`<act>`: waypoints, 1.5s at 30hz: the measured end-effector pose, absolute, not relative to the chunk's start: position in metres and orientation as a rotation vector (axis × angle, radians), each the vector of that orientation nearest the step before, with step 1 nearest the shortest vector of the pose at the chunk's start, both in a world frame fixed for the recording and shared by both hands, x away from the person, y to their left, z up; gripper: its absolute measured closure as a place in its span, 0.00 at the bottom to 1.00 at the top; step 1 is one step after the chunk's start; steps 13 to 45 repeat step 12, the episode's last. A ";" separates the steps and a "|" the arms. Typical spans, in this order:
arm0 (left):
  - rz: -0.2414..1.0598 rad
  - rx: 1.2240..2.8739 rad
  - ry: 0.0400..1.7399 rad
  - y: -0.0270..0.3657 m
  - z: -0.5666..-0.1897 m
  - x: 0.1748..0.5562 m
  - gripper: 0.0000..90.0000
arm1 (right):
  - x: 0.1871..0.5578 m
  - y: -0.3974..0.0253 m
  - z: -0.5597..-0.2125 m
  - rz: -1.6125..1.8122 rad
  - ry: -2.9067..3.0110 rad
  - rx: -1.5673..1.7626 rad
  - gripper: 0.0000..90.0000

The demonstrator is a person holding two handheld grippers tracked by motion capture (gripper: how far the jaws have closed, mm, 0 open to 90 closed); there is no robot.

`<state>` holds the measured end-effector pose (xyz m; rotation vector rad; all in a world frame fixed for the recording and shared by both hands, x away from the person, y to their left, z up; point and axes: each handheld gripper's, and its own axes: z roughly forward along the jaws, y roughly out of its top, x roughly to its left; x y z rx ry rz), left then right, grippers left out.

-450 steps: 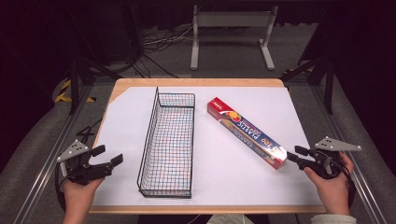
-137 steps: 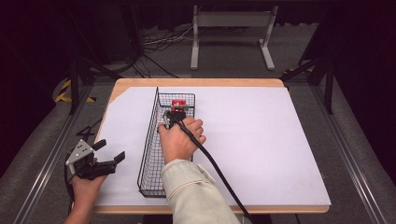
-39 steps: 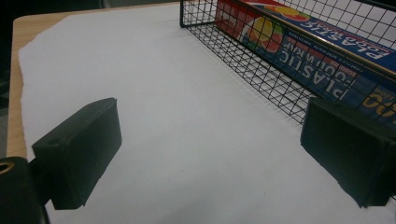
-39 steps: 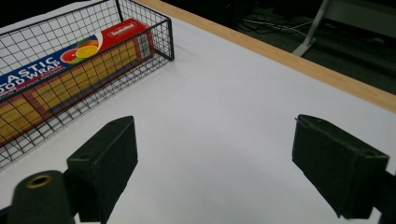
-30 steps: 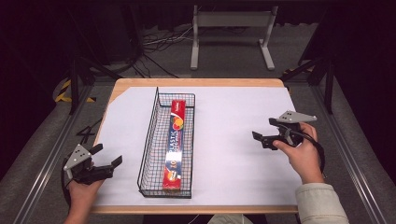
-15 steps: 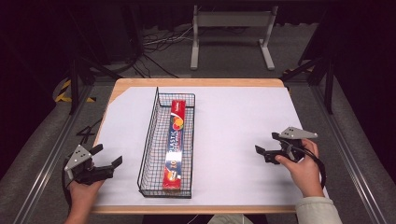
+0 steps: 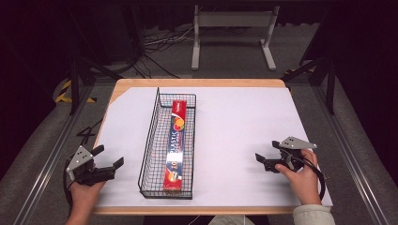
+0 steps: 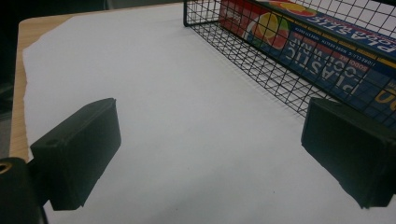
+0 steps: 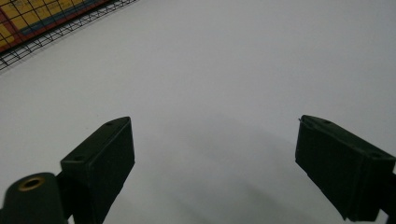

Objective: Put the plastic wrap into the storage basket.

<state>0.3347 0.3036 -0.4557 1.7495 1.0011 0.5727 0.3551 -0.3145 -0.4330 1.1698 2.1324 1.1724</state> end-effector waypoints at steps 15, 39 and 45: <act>0.619 1.783 0.985 0.297 -0.457 0.333 0.06 | 0.354 -0.311 -0.443 1.165 2.142 1.160 0.14; 0.619 1.783 0.985 0.297 -0.457 0.333 0.06 | 0.354 -0.311 -0.443 1.165 2.142 1.160 0.14; 0.619 1.783 0.985 0.297 -0.457 0.333 0.06 | 0.354 -0.311 -0.443 1.165 2.142 1.160 0.14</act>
